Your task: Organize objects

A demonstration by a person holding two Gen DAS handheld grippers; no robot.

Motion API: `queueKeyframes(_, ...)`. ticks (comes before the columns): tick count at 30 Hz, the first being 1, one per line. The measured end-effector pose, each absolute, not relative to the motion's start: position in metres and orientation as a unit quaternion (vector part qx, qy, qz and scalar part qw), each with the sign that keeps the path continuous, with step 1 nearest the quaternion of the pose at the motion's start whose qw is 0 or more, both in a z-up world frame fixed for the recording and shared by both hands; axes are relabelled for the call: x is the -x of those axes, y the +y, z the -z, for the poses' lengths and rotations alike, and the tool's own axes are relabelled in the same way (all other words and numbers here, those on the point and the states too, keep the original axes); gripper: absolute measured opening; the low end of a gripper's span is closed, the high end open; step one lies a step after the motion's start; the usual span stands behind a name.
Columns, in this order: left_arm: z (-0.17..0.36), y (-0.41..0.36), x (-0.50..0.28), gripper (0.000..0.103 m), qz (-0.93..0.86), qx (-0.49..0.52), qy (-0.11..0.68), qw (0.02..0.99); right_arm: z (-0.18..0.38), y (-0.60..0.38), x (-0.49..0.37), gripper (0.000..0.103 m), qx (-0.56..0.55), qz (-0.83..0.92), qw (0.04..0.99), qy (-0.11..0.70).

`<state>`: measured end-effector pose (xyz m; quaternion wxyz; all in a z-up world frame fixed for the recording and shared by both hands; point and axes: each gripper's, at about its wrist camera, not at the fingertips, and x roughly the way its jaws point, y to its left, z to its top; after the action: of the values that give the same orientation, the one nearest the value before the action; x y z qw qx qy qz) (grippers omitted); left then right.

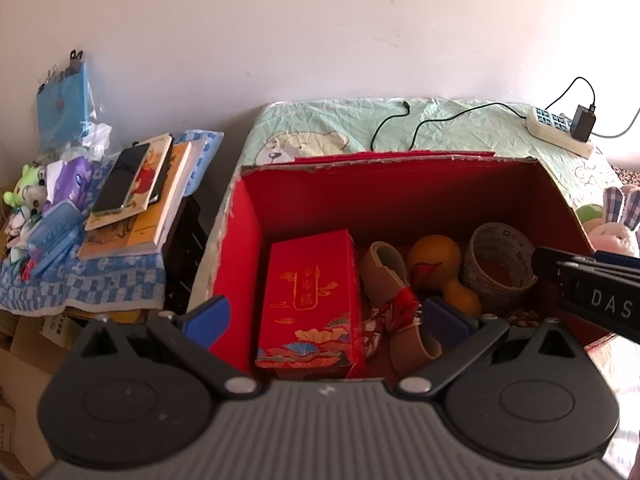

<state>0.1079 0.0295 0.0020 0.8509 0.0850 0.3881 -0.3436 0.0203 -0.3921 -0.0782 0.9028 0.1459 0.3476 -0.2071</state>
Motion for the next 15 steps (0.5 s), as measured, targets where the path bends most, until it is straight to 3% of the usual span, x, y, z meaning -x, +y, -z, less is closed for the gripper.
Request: queueKeyframes(15,-0.0065,0.0343,-0.1025,0.102,0.347,-0.076,0.388,0.850,0.0699,-0.3878,-0.0102,0.063,-0.132,0.211,0.909,0.334)
